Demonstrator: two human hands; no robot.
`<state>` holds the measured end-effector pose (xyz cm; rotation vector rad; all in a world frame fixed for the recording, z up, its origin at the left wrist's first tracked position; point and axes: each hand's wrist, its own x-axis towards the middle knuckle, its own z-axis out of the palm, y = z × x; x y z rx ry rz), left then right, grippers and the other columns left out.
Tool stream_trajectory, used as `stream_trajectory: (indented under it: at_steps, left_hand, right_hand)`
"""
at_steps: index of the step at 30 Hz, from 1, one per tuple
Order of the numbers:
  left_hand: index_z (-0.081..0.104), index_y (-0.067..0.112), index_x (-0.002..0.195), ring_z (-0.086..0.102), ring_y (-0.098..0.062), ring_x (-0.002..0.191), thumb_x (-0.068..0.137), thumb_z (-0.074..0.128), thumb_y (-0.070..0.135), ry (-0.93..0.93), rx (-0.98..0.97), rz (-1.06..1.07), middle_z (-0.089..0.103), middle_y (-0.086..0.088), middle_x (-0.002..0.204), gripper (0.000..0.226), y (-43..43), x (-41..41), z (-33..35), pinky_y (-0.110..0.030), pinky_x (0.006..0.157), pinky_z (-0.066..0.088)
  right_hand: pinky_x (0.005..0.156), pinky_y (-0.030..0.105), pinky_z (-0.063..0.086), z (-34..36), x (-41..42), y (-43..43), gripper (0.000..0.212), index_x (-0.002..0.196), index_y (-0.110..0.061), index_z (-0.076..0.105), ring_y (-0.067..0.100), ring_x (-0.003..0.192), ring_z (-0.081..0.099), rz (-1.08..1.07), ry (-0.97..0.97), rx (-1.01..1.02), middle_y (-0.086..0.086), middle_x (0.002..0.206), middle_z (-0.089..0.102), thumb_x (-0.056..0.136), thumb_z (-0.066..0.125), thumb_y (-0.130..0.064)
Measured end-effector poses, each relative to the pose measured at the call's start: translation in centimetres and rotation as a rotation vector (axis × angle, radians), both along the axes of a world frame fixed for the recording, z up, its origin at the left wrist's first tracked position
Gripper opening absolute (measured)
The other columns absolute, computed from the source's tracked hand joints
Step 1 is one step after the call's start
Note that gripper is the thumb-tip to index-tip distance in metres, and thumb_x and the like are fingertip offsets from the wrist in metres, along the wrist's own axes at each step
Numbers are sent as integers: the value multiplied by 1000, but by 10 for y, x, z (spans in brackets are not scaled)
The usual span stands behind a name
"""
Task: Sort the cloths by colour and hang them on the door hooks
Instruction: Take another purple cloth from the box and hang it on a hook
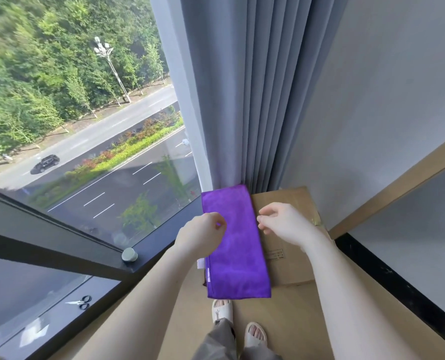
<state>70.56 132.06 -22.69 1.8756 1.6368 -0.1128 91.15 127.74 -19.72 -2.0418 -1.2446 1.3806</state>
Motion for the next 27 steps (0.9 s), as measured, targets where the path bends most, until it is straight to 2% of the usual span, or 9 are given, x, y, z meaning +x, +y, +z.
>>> stream_trajectory:
  at_steps: [2, 7, 11, 16, 19, 21, 23, 25, 27]
  left_hand:
    - [66, 35, 108, 65, -31, 100, 97, 44, 35, 30, 4, -30, 71, 3, 113, 25, 20, 0, -8, -35, 86, 52]
    - [66, 34, 111, 63, -30, 104, 98, 43, 28, 70, -25, -81, 67, 2, 117, 27, 63, 0, -30, -32, 81, 43]
    - [66, 34, 111, 59, -28, 95, 98, 43, 27, 63, -67, -88, 67, 2, 115, 27, 84, -2, -52, -33, 83, 45]
    - [66, 38, 89, 66, -23, 91, 92, 48, 26, -77, -206, 12, 71, 4, 107, 22, 111, -9, -80, -33, 85, 54]
    - [72, 29, 109, 68, -24, 97, 94, 49, 17, -124, -210, 113, 70, 0, 114, 30, 130, -16, -93, -32, 87, 54]
    - [70, 23, 121, 69, -27, 103, 93, 47, 12, -113, -210, 118, 68, -2, 123, 38, 139, -19, -102, -33, 88, 54]
    - [67, 23, 129, 66, -25, 112, 92, 45, 8, -75, -209, 60, 64, 0, 133, 46, 148, -17, -110, -33, 92, 53]
    - [64, 23, 133, 62, -23, 119, 94, 44, 8, -58, -194, 10, 59, 2, 139, 47, 158, -12, -116, -32, 94, 51]
    - [61, 22, 136, 58, -23, 122, 96, 44, 9, -59, -162, -14, 54, 2, 143, 46, 169, -5, -122, -33, 94, 50]
  right_hand:
    - [76, 25, 54, -8, -1, 20, 21, 119, -10, 64, 19, 89, 72, -15, -3, -9, 4, 98, 75, 101, 59, -19]
    - [59, 16, 45, -33, -10, 54, 19, 117, -11, 65, 15, 80, 69, -59, -8, -72, 6, 100, 76, 101, 58, -19]
    - [61, 18, 46, -58, -19, 69, 20, 118, -8, 65, 16, 80, 68, -90, 1, -128, 9, 100, 75, 101, 58, -16]
    - [71, 24, 51, -84, -26, 90, 19, 117, -8, 65, 17, 82, 68, -133, 22, -194, 7, 95, 74, 100, 57, -14]
    - [74, 25, 51, -103, -27, 107, 24, 121, -6, 64, 17, 84, 67, -152, 16, -204, 7, 96, 72, 99, 58, -12]
    - [82, 28, 50, -118, -27, 120, 29, 126, -6, 64, 18, 90, 65, -130, -15, -197, 8, 103, 70, 98, 61, -13]
    - [94, 31, 50, -131, -28, 133, 34, 131, -10, 62, 21, 106, 64, -79, -71, -203, 9, 121, 66, 97, 63, -16]
    - [103, 34, 48, -143, -29, 147, 40, 136, -16, 59, 23, 120, 59, -27, -153, -180, 9, 138, 55, 96, 63, -19]
    - [108, 32, 43, -150, -29, 163, 45, 141, -18, 55, 24, 130, 52, 13, -218, -139, 7, 147, 46, 96, 62, -21]
